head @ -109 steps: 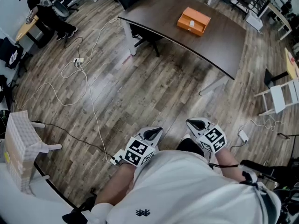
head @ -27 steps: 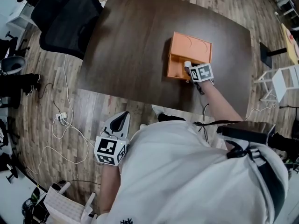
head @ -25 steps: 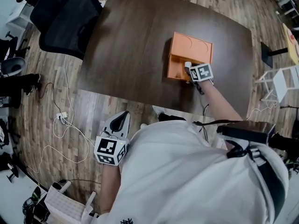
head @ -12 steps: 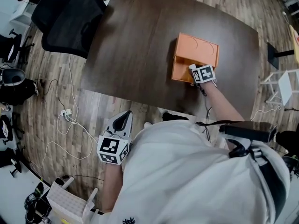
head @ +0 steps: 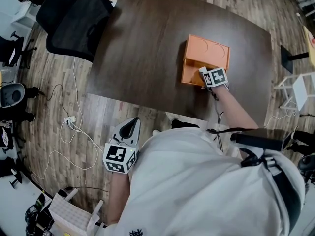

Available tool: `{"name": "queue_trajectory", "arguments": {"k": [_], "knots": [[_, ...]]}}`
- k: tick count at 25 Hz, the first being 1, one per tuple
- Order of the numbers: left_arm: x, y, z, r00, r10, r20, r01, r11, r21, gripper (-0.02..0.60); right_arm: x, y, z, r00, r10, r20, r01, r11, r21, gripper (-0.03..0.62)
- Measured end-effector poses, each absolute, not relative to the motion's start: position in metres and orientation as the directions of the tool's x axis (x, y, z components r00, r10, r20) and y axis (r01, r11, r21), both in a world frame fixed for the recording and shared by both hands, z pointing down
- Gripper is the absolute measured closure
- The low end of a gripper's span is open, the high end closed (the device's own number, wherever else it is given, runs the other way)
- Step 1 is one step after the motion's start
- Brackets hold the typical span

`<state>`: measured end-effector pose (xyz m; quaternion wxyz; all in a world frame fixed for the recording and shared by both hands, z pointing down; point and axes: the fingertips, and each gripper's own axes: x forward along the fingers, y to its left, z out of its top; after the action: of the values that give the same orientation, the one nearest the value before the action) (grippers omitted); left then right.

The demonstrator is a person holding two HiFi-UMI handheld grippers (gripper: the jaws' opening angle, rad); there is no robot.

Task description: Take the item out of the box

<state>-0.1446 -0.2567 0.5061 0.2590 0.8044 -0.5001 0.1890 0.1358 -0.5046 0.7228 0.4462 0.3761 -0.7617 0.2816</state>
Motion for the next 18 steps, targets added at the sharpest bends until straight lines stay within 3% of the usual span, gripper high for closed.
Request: {"name": "queue_trajectory", "arguments": {"k": [18], "knots": [[-0.153,-0.193,0.498,0.481,-0.72,0.501,-0.876,-0.419,0.239,0.571,0.113,-0.442,0.643,-0.371,-0.431,0.822,-0.82,0.568,-0.072,0.431]]}}
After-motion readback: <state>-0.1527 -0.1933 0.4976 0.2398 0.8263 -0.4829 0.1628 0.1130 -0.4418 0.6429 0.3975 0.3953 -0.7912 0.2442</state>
